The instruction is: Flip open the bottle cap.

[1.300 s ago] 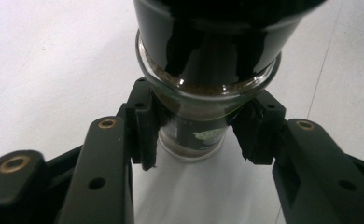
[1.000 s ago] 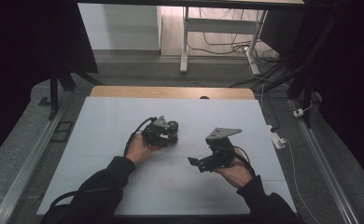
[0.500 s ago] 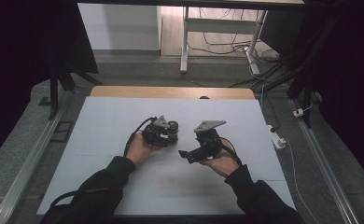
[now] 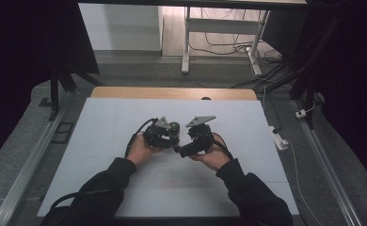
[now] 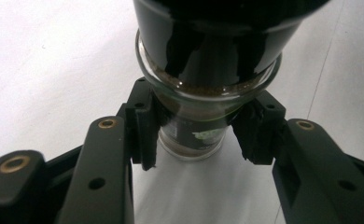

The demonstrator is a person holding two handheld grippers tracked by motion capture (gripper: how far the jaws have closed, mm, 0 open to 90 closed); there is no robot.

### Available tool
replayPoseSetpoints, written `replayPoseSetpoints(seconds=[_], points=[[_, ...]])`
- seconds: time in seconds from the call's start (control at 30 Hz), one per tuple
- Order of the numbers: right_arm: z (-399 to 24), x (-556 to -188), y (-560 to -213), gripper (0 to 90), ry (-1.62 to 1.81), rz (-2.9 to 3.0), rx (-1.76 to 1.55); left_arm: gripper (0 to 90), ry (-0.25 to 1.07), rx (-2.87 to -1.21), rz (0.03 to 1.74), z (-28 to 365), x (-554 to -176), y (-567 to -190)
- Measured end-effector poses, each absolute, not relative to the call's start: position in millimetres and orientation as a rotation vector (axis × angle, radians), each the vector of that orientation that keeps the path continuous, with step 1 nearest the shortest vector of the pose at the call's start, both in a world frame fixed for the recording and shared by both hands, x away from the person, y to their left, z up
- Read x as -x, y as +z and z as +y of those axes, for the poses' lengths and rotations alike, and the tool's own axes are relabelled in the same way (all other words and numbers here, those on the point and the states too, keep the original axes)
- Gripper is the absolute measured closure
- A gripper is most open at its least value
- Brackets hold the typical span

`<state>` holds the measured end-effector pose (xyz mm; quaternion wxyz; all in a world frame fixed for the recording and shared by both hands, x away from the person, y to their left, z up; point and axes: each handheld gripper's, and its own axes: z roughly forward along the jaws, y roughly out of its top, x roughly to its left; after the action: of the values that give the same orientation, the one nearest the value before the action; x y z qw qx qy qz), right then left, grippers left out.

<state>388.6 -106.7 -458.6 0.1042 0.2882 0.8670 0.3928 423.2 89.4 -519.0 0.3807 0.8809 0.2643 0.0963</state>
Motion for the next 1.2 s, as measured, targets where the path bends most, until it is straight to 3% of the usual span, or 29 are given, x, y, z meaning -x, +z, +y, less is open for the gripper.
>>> replayPoseSetpoints(seconds=[0.07,0.2,0.8,1.2], points=[[-104.8,-390.1,-459.3,0.2,1.150,2.556,-0.848,54.0,0.245,-2.246,0.677,89.2,-423.1,-519.1],[-104.6,-392.3,-458.5,11.9,1.149,2.559,-0.834,54.0,0.246,-2.248,0.675,89.5,-423.2,-519.2],[-105.7,-403.9,-450.2,89.3,1.188,2.609,-0.771,54.0,0.246,-2.248,0.679,89.3,-423.0,-519.2],[-99.0,-409.1,-448.0,89.7,1.231,2.605,-0.792,54.0,0.248,-2.244,0.685,88.9,-422.6,-519.3]])
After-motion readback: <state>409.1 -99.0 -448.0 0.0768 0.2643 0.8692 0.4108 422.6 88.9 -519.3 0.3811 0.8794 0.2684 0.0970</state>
